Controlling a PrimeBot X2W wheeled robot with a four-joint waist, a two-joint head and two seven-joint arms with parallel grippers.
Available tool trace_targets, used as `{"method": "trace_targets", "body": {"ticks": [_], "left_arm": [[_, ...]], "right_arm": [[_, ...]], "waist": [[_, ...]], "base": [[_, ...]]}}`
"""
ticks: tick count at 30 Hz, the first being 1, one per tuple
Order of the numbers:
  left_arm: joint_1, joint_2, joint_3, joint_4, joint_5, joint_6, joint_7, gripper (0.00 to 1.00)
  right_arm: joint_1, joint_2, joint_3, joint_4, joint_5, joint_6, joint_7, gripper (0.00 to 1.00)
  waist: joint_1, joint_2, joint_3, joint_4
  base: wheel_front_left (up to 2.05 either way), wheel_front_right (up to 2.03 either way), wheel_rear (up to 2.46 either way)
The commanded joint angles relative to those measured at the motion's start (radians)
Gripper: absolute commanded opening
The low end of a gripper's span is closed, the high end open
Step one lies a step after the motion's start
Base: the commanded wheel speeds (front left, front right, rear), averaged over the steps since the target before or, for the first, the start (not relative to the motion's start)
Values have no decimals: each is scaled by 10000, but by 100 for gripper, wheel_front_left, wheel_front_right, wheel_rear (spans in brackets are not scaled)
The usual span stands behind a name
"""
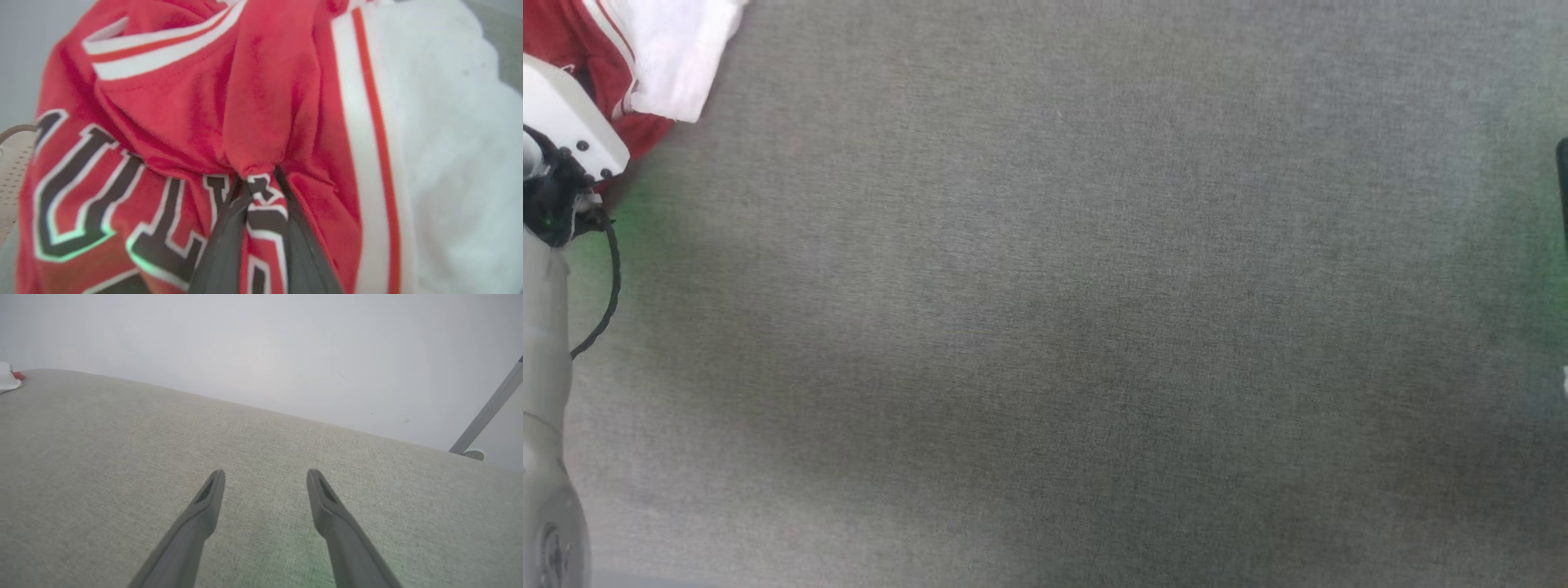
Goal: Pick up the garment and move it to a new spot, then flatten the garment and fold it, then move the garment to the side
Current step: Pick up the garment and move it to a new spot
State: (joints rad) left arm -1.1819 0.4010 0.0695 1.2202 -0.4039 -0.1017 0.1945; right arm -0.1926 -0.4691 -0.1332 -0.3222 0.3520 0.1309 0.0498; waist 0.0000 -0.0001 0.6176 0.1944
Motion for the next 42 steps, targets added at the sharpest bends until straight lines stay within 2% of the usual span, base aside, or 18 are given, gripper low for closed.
{"method": "trace_targets", "body": {"ticks": [1, 7, 14, 21, 23, 24, 31, 42], "left_arm": [[148, 126, -80, 38, 164, -41, -192, 0], [-186, 549, -544, -527, 348, -227, -1011, 0], [-526, 957, -1425, -1571, 491, -281, -883, 0], [-470, 1314, -2452, -3229, -117, -286, 87, 0], [-163, 1558, -2858, -4259, -447, -287, 656, 0], [-163, 1558, -2858, -4259, -447, -287, 656, 0], [687, 2065, -3071, -6843, -1034, -252, 2098, 0], [2322, 2231, -3285, -11309, -1517, 600, 4360, 0]], "right_arm": [[10, 85, 8, 52, 38, -3, -99, 100], [13, 344, 251, 453, 35, -3, -356, 100], [196, 733, 561, 1020, 27, -3, -650, 100], [233, 1068, 810, 1372, -53, -3, -827, 100], [232, 1223, 902, 1530, -85, -3, -906, 100], [232, 1223, 902, 1530, -85, -3, -906, 100], [251, 1519, 913, 1810, -108, -3, -1144, 100], [429, 1890, 427, 2209, -19, -3, -1593, 100]], "waist": [[0, 1, -248, 89], [0, 1, -1124, 239], [0, 1, -2302, 451], [0, 1, -3092, 592], [0, 1, -3408, 596], [0, 1, -3408, 596], [0, 1, -3965, 338], [0, 1, -4367, -892]], "base": [[0, 0, 0], [0, 0, 0], [0, 0, 0], [0, 0, 0], [0, 0, 0], [0, 0, 0], [0, 0, 0], [0, 0, 0]]}}
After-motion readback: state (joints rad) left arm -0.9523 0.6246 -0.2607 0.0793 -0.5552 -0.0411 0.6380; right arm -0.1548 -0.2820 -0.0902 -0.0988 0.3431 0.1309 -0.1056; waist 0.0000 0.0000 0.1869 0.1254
